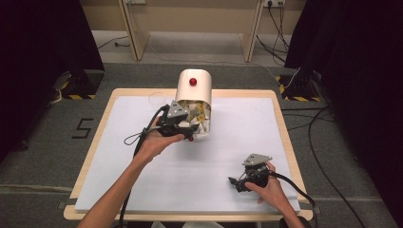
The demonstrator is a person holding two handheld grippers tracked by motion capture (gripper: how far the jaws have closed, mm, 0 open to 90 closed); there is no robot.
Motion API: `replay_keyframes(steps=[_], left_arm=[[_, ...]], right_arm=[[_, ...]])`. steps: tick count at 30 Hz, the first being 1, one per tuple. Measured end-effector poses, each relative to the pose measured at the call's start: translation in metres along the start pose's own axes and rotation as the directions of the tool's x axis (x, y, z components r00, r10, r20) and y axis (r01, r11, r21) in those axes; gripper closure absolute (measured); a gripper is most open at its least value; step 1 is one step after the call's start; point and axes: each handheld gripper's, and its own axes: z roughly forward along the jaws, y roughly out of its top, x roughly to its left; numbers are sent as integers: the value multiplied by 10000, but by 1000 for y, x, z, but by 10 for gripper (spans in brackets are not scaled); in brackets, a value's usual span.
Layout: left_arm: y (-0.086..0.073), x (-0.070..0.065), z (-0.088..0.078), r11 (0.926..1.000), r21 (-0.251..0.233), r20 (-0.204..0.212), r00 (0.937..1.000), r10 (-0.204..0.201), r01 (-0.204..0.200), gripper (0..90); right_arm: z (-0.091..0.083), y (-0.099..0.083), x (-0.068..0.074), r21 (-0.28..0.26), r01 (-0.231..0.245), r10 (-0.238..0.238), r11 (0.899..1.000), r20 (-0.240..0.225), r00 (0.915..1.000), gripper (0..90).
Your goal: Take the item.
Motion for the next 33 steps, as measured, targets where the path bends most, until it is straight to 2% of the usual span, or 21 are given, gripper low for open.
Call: replay_keyframes(steps=[9,11,15,16,19,25,33], left_arm=[[0,3,16,9983,538,123,9997,-231,224,525],[0,3,20,9969,766,141,9997,-177,166,568],[1,4,22,9970,751,213,9996,-203,186,690],[1,5,22,9972,737,162,9998,-146,133,749],[2,5,21,9980,627,47,10000,-45,42,801],[6,5,8,9998,205,83,9999,83,-85,837],[15,14,-17,9990,-407,292,9995,-149,161,840]], right_arm=[[0,0,0,-3,15,-15,10000,-5,10000,33],[0,0,0,0,18,-18,10000,-6,10000,32],[0,0,0,3,6,-6,10000,-1,10000,32],[0,0,0,-1,20,-20,10000,-5,10000,32],[0,0,0,3,8,-8,10000,-1,10000,32],[0,0,0,-4,17,-17,10000,-6,10000,32],[0,0,0,0,4,-4,10000,-7,10000,32]])
